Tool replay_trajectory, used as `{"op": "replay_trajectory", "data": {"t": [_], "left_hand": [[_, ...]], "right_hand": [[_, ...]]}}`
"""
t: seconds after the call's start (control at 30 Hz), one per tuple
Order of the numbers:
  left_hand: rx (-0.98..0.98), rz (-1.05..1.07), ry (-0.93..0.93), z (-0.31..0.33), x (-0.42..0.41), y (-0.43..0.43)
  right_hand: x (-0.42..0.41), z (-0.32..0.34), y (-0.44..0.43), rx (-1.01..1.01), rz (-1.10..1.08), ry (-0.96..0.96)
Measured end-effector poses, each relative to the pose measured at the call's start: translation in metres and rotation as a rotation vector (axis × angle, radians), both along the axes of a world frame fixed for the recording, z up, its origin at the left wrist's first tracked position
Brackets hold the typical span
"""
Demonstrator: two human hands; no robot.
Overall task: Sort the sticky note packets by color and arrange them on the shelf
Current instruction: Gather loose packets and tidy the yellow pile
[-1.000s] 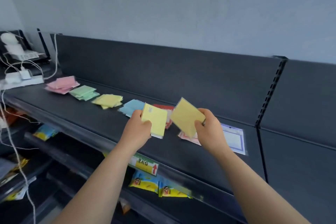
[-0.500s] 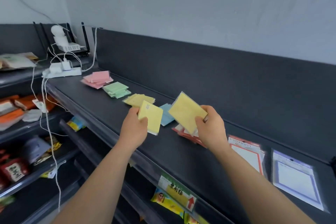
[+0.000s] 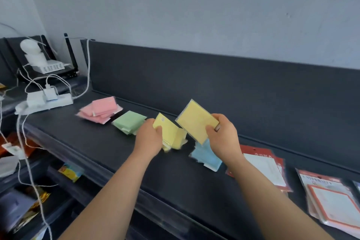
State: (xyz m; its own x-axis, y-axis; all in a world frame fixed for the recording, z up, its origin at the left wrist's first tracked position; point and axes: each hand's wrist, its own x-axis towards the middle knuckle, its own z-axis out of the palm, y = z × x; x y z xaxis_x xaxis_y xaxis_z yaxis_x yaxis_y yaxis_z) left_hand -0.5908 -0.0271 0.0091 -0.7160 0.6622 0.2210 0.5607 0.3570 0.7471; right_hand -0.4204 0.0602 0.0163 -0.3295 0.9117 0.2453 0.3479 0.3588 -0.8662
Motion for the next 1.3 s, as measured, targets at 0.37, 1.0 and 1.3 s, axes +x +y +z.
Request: {"op": "replay_trajectory", "data": {"t": [0.37, 1.0, 1.3], "left_hand": [[-0.187, -0.293, -0.038, -0.016, -0.04, 0.007], [-0.064, -0.337, 0.552, -0.008, -0.024, 0.001], [0.02, -0.538, 0.525, -0.007, 0.064, 0.003]], "right_hand": [[-0.048, -0.01, -0.01, -0.058, -0.113, -0.068], [-0.044, -0.01, -0.035, 0.271, -0.204, -0.588], [0.053, -0.016, -0.054, 0.332, -0.358, -0.586]]}}
